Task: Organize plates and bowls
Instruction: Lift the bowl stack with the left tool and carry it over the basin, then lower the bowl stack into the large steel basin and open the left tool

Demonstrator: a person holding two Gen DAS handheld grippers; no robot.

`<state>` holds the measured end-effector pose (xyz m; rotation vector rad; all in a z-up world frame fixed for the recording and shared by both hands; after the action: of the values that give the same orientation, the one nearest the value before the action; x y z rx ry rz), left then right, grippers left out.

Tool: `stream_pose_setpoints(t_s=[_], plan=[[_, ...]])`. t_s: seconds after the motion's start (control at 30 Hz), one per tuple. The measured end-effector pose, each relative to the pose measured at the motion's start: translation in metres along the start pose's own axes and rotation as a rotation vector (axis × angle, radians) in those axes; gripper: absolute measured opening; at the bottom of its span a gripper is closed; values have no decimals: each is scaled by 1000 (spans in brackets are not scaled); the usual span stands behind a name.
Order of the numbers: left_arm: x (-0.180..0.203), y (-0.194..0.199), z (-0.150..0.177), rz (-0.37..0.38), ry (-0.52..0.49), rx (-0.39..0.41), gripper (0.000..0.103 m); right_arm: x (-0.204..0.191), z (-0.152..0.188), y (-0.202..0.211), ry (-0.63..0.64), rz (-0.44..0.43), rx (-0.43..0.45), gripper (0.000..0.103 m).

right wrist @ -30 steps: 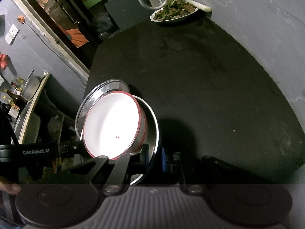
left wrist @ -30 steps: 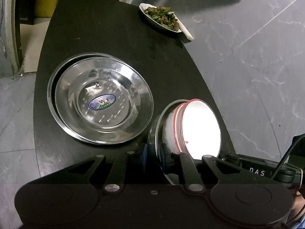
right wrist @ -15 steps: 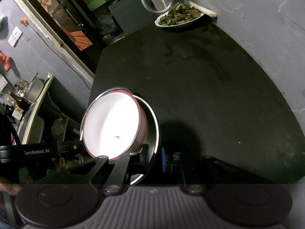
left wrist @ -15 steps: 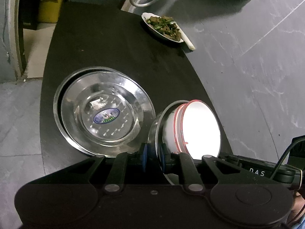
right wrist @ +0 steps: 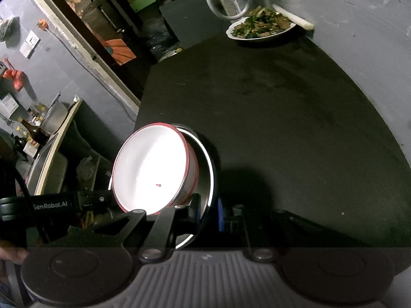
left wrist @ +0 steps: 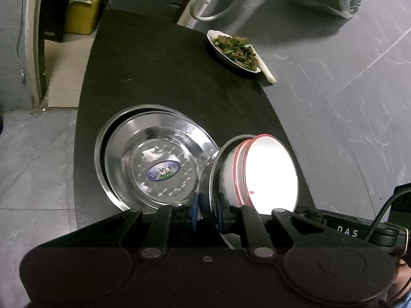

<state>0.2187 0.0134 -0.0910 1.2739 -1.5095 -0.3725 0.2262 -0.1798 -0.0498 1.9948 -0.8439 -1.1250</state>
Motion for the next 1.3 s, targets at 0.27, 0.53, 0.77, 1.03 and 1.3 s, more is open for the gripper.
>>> stream_pose_setpoints(t_s=[0.27, 0.53, 0.77, 1.03, 1.3], plan=[[-9, 4, -4, -13, 24, 16, 14, -11, -9, -8, 25, -10, -11, 14], [-22, 7, -8, -33, 56, 27, 13, -22, -19, -18, 56, -21, -25, 14], [-36, 6, -12, -53, 87, 27, 12, -33, -29, -30, 84, -27, -45, 14], [-46, 5, -18, -67, 115, 27, 12, -39, -36, -43, 102, -31, -71, 14], [-56, -1, -23, -84, 140, 20, 12, -42, -43, -55, 116, -35, -94, 14]])
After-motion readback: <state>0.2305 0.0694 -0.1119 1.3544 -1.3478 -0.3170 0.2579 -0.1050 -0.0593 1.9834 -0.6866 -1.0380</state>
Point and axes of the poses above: each gripper's, at about its wrist camera, not at the fingertips, and y roughly against the way its jaws point, x to its right, z to its underside, the point moved 8 cm from there along -y, roughly the way its jaws point, and after that the axes turned 9 degrees about -x, right-handed, at the moved point
